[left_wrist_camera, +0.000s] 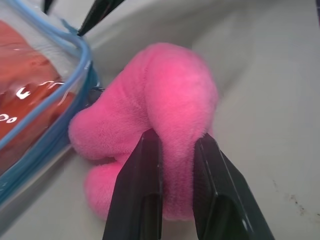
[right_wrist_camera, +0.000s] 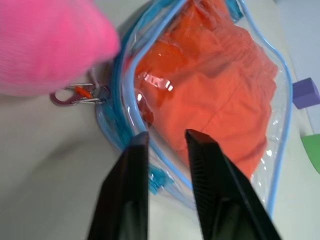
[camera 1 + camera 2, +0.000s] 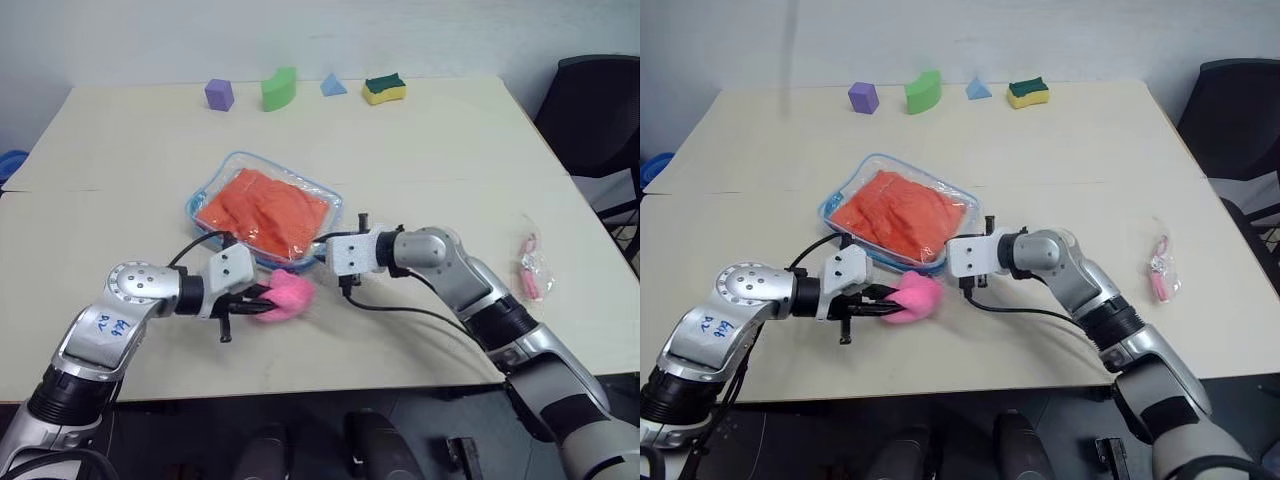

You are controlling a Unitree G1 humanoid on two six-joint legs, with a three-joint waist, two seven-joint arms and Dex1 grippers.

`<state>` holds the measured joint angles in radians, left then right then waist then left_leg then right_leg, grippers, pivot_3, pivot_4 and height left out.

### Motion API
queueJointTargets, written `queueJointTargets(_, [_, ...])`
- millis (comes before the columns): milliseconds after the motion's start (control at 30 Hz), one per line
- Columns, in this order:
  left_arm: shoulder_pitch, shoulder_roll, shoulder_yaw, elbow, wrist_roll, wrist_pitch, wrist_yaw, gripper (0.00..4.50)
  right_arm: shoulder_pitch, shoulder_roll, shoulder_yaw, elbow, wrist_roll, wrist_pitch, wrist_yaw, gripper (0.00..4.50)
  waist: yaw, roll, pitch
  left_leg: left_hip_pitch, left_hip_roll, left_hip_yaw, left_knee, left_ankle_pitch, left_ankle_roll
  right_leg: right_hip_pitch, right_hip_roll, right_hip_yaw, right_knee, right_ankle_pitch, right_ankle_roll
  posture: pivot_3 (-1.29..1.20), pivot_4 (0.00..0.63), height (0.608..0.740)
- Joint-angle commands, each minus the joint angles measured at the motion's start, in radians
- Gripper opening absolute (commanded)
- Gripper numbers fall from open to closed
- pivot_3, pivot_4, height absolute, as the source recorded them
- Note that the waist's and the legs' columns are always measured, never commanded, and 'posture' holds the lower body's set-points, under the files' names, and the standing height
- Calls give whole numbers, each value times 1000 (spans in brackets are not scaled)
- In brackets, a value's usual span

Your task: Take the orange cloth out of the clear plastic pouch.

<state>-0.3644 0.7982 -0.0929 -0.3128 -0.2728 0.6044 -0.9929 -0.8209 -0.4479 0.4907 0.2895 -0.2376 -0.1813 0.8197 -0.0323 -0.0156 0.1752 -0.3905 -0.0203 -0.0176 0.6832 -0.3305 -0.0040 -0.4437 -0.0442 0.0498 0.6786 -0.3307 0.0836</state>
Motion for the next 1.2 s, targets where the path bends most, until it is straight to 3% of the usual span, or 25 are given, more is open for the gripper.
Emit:
queueJointTargets(33, [9,2,30,-47,-21,8,19,725,-31,24,-12,14,-16,-36,-3,1180,0,0,0,0,0,0,0,0,0,0,0,0,0,0,0,0,150,740])
queueJointTargets(200, [25,5,40,-58,-26,9,34,725,-41,13,-28,6,-24,-44,27,1180,-2,0,0,0,0,0,0,0,0,0,0,0,0,0,0,0,150,740])
queueJointTargets(233, [29,6,42,-59,-26,9,36,725,-36,9,-44,-14,-2,-19,46,1350,-2,0,0,0,0,0,0,0,0,0,0,0,0,0,0,0,150,740])
queueJointTargets(300, [34,6,44,-60,-28,7,40,725,-26,-3,-57,-45,10,2,69,1756,-2,0,0,0,0,0,0,0,0,0,0,0,0,0,0,0,150,740])
queueJointTargets(500, [28,-1,38,-55,-33,6,49,725,1,-1,-43,-62,-23,-4,57,3729,-1,0,0,0,0,0,0,0,0,0,0,0,0,0,0,0,150,740])
queueJointTargets(767, [9,-2,34,-45,-36,6,45,725,-24,94,-38,33,-60,-18,-18,3729,-5,0,0,0,0,0,0,0,0,0,0,0,0,0,0,0,150,740])
queueJointTargets(867, [8,-3,32,-47,-37,8,45,725,-36,111,-42,57,-60,-31,-24,3169,-6,0,0,0,0,0,0,0,-1,0,0,0,0,0,0,0,150,740])
queueJointTargets(1167, [31,-2,39,15,-17,-39,46,725,-42,42,-59,24,-47,-74,41,49,-5,0,0,0,0,0,0,0,-1,0,0,-1,0,0,0,0,150,740])
queueJointTargets(1200, [35,0,41,24,-15,-49,46,725,-40,35,-60,19,-44,-76,49,14,-5,0,0,0,0,0,0,0,-1,0,0,-1,0,0,0,0,150,740])
